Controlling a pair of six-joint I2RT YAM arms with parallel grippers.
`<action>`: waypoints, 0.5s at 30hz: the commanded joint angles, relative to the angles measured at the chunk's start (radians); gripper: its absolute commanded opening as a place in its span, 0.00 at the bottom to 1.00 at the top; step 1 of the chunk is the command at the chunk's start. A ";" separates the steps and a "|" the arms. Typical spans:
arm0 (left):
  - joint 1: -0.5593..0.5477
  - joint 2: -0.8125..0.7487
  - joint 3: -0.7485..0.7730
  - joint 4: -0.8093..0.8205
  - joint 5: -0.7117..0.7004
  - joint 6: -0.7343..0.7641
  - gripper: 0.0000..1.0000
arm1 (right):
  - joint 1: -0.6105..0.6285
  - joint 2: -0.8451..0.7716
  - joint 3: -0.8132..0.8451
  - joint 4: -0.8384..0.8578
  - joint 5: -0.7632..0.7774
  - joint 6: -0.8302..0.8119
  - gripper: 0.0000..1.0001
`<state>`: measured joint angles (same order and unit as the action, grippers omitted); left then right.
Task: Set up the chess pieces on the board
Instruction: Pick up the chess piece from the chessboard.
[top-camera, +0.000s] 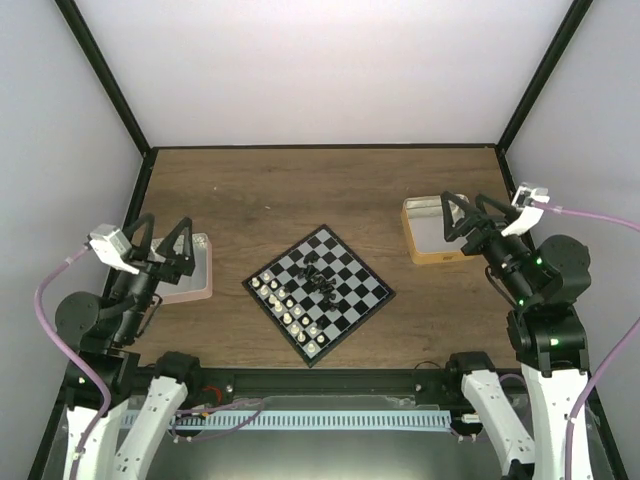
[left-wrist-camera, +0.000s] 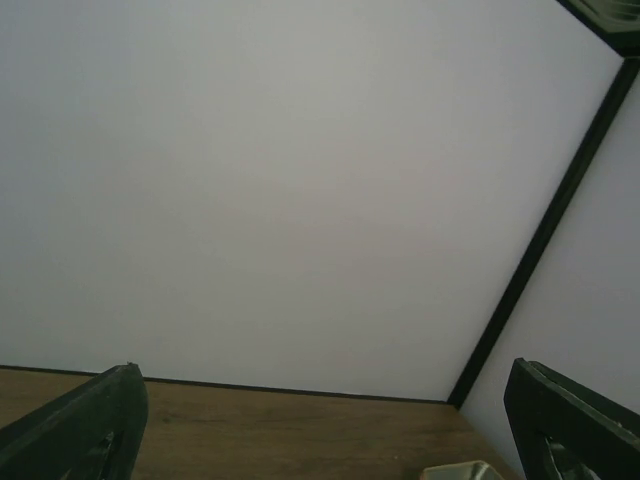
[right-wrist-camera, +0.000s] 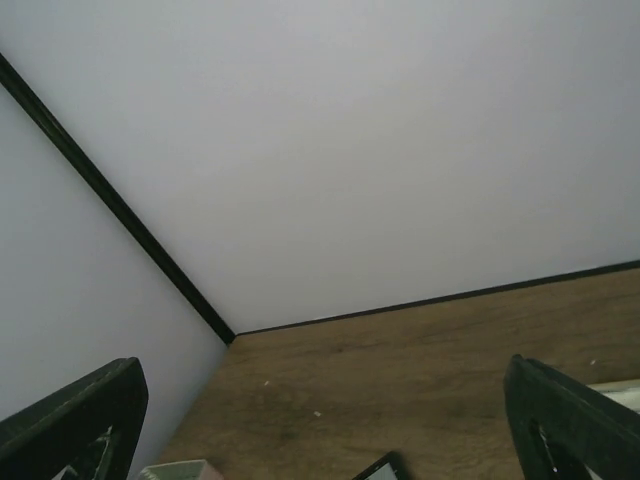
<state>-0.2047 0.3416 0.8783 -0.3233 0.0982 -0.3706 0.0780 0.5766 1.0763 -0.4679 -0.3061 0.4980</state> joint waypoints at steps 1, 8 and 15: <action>0.023 -0.018 -0.018 0.031 0.130 -0.046 1.00 | -0.036 -0.004 0.010 -0.086 -0.090 0.095 0.99; 0.033 -0.021 -0.108 0.098 0.245 -0.124 1.00 | -0.052 0.027 -0.037 -0.118 -0.231 0.128 1.00; 0.037 0.033 -0.183 0.136 0.310 -0.157 1.00 | -0.056 0.077 -0.127 -0.115 -0.334 0.053 0.98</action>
<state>-0.1768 0.3500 0.7235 -0.2405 0.3477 -0.4911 0.0391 0.6182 0.9791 -0.5617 -0.5518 0.5941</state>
